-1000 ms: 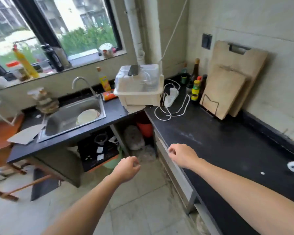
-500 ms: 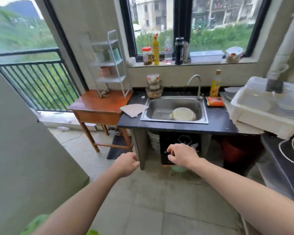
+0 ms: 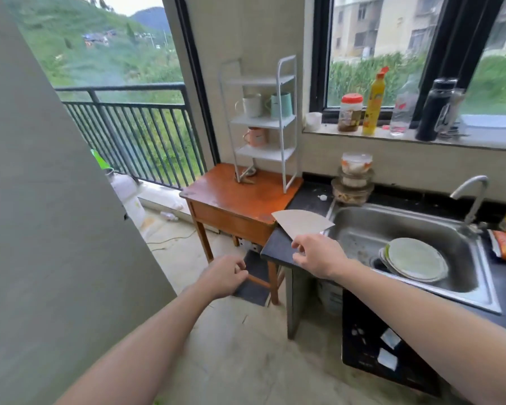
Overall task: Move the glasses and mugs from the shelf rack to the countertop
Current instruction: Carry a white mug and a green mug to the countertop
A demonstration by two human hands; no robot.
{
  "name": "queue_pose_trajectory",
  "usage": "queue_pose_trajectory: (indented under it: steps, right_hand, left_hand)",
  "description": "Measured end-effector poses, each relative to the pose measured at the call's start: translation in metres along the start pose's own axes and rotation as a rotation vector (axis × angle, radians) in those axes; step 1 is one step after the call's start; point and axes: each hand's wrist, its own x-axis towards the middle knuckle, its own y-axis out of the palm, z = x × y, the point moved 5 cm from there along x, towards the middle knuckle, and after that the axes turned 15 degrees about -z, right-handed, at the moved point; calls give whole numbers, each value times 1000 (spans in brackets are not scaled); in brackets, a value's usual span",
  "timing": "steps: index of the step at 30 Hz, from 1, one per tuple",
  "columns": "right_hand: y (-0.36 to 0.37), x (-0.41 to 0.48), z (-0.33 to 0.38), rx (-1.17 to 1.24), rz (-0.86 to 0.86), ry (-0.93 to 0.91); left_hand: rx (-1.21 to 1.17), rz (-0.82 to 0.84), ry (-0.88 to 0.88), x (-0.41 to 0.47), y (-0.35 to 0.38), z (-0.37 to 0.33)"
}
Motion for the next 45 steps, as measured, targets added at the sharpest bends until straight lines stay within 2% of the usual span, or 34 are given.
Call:
queue_pose_trajectory:
  steps: [8, 15, 19, 24, 33, 35, 39, 45]
  right_hand:
    - [11, 172, 21, 13, -7, -96]
    - [44, 284, 34, 40, -97, -59]
    - [66, 356, 38, 85, -172, 72]
    - [83, 441, 40, 213, -290, 345]
    - [96, 555, 0, 617, -489, 749]
    - [98, 585, -13, 648, -524, 802]
    - [99, 654, -36, 591, -570, 787]
    - [125, 709, -64, 906, -724, 990]
  left_hand:
    - [-61, -99, -104, 126, -46, 32]
    - [-83, -128, -44, 240, -62, 83]
    - [-98, -116, 45, 318, -69, 114]
    - [-79, -39, 156, 408, -85, 138]
    - [-122, -38, 281, 547, -88, 129]
    - [-140, -30, 270, 576, -82, 124]
    - [-188, -63, 267, 638, -82, 109]
    - [-259, -151, 301, 706, -90, 92]
